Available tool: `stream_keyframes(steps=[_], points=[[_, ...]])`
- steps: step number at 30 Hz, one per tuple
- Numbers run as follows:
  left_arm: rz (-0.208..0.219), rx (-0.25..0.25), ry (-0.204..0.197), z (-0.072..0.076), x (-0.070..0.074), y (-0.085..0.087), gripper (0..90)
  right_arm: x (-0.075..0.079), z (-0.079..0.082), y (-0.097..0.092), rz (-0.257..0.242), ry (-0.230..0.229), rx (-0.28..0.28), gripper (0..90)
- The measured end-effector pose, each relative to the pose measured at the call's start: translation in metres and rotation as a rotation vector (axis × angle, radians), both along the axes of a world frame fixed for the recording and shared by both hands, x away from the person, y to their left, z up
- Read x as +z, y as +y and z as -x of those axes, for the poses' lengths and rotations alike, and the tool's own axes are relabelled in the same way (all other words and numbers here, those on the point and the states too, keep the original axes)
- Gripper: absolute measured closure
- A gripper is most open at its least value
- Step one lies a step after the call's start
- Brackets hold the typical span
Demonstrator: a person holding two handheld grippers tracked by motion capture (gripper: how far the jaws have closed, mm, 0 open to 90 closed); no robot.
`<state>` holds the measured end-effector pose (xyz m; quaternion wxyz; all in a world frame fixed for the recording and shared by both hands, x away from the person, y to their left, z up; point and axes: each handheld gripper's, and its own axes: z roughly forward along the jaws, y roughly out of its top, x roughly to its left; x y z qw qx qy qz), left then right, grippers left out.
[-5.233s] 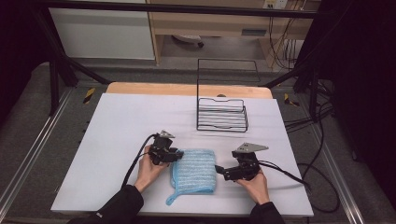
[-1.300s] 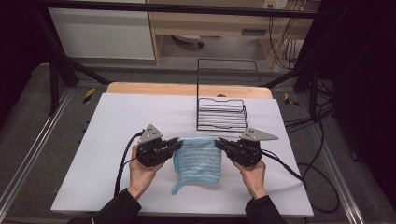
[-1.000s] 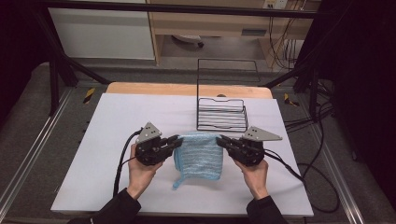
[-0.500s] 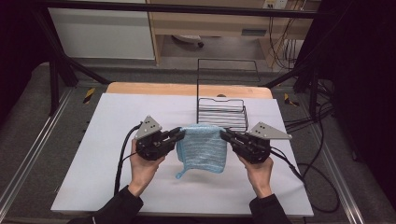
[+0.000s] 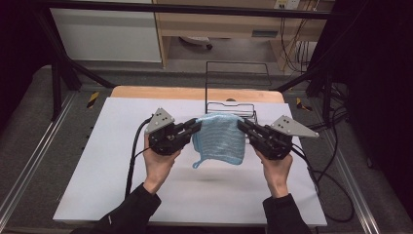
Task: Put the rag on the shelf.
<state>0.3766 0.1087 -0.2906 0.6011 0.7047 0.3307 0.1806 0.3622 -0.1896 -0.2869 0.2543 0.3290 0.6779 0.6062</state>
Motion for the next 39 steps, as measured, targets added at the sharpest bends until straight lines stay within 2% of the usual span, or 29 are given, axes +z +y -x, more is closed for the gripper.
stream_keyframes(steps=[6,15,27,39], points=[[0.011,0.007,-0.036,-0.005,0.012,-0.005,78.1,0.012,-0.002,-0.003,-0.009,-0.029,-0.021,83.1],[0.028,0.010,-0.057,-0.013,0.027,-0.010,78.1,0.025,-0.005,-0.004,-0.007,-0.060,-0.039,83.1],[0.069,0.014,-0.107,-0.023,0.058,-0.020,78.1,0.060,-0.012,-0.007,-0.018,-0.128,-0.082,83.1],[0.090,0.016,-0.126,-0.039,0.082,-0.031,78.3,0.086,-0.025,-0.013,-0.021,-0.164,-0.116,83.1]])
